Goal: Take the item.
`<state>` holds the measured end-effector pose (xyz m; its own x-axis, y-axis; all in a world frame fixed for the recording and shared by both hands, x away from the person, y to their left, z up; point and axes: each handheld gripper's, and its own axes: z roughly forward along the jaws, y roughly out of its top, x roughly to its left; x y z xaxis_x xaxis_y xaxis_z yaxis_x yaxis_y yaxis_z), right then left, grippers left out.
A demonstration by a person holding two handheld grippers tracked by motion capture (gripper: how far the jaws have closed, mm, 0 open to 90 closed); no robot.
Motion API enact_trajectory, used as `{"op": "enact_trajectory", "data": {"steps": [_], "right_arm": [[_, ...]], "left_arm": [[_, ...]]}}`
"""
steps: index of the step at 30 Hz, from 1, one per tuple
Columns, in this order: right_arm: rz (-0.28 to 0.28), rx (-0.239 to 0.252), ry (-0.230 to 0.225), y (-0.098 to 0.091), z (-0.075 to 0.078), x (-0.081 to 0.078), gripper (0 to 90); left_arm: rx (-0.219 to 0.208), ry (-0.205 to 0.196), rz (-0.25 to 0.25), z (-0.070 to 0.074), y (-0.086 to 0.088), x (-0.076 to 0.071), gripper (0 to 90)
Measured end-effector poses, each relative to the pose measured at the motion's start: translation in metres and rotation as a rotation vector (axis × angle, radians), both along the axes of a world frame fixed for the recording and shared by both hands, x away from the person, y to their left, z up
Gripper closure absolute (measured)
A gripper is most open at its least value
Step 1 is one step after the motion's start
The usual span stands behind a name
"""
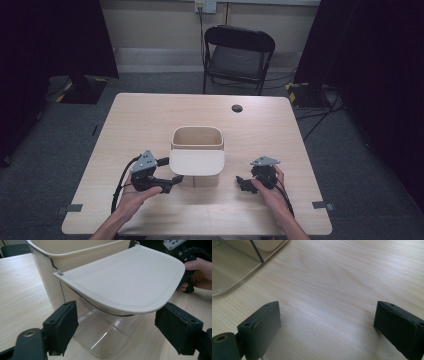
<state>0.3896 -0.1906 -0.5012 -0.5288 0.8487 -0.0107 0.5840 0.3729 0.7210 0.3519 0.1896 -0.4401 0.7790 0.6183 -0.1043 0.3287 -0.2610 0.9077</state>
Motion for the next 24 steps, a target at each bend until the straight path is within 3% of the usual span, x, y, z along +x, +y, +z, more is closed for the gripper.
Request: {"op": "enact_trajectory", "data": {"steps": [17, 24], "right_arm": [[0.000, 0.000, 0.000, 0.0000, 0.0000, 0.0000, 6.5], [0.000, 0.000, 0.000, 0.0001, 0.0000, 0.0000, 6.5]], "left_arm": [[0.008, -0.023, 0.007, 0.0076, 0.0007, 0.0002, 16.0], [-0.009, -0.022, 0.004, 0.0095, 0.0007, 0.0019, 15.8]]}}
